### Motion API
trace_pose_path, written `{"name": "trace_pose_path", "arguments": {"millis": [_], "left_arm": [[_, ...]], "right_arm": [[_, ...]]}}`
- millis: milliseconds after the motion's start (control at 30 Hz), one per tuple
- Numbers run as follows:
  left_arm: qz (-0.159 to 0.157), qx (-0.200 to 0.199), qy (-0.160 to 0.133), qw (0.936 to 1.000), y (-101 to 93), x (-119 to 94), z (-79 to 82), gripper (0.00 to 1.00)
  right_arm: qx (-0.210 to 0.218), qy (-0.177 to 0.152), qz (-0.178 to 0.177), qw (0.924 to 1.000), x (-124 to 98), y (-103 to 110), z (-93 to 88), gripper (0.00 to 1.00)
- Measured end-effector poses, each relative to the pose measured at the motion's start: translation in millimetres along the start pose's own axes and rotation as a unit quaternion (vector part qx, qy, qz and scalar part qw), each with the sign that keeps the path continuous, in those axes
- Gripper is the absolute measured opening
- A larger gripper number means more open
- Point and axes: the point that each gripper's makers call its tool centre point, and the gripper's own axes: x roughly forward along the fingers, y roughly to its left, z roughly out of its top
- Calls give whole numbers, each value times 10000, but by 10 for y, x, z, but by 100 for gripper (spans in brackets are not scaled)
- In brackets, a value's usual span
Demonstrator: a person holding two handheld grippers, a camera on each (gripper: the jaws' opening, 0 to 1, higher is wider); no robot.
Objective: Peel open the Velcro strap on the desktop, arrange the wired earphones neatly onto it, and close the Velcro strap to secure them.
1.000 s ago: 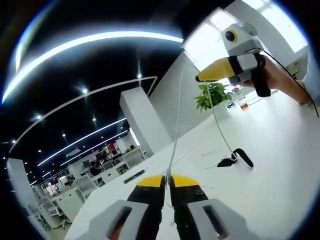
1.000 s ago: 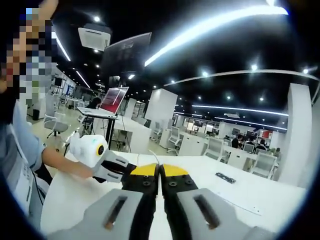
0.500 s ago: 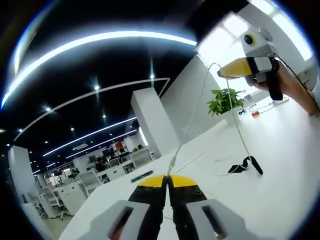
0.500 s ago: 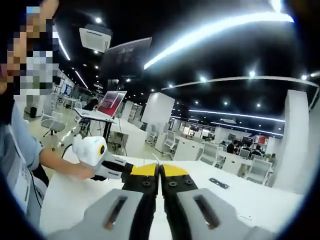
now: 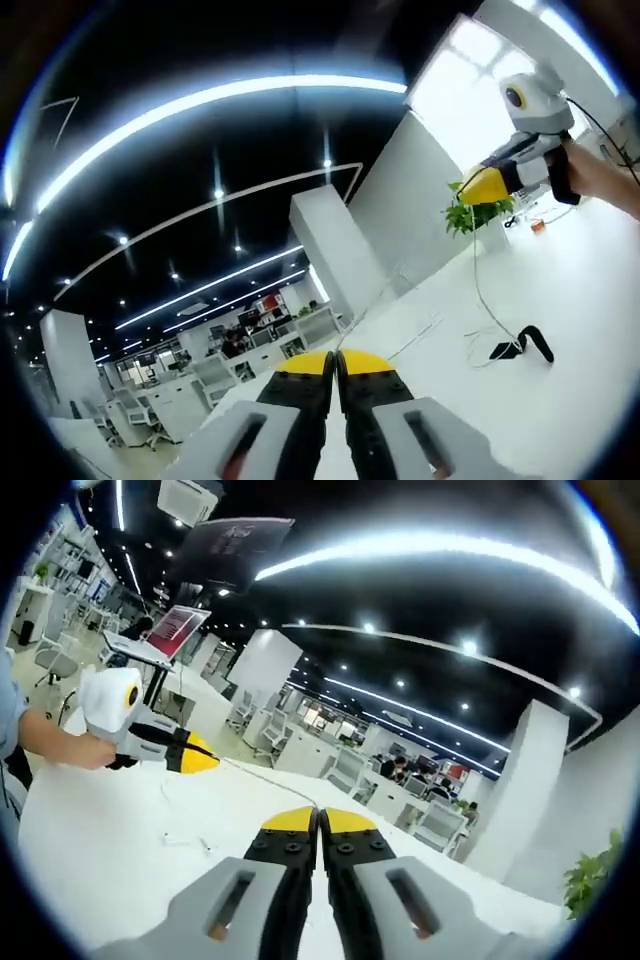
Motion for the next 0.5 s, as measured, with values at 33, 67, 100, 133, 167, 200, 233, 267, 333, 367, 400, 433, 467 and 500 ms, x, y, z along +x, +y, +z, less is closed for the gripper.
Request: {"name": "trace_pose_path", "arguments": {"millis": [33,67,100,133,167,200,233,267,333,367,400,433,467,500], "left_arm": [[35,71,-43,10000,5,0,42,6],[94,212,-101,9997,20,-4,103,6],[134,279,-129,9994,28,-8,143,6],[163,306,-151,9993,38,-14,181,6],[183,319,-176,9992,45,-19,221,6],[214,332,-197,9990,58,-24,255,6],[270,375,-196,9987,77,-28,283,6],[294,417,-202,9985,84,-34,306,6],[355,489,-219,9979,101,-53,345,6],[402,542,-218,9975,118,-64,357,6],[443,589,-220,9970,136,-72,367,6],[466,610,-223,9968,145,-76,372,6],[506,621,-227,9965,165,-84,379,6],[527,618,-228,9964,181,-85,386,6]], "right_arm": [[-113,29,-80,9999,4,-26,-12,4],[-230,76,-180,9995,14,-69,-27,4],[-359,167,-304,9988,27,-118,-58,4],[-436,242,-368,9981,40,-144,-88,4],[-470,288,-432,9975,53,-172,-103,4],[-506,311,-505,9970,64,-206,-110,4],[-593,350,-597,9958,70,-251,-115,4],[-655,391,-675,9948,75,-287,-118,4],[-656,361,-768,9942,86,-344,-106,4],[-659,359,-825,9938,89,-378,-102,4],[-688,371,-907,9928,94,-427,-99,4],[-713,370,-935,9924,95,-443,-95,4],[-777,375,-1001,9912,88,-461,-88,4],[-834,379,-1040,9903,85,-477,-79,4]]}}
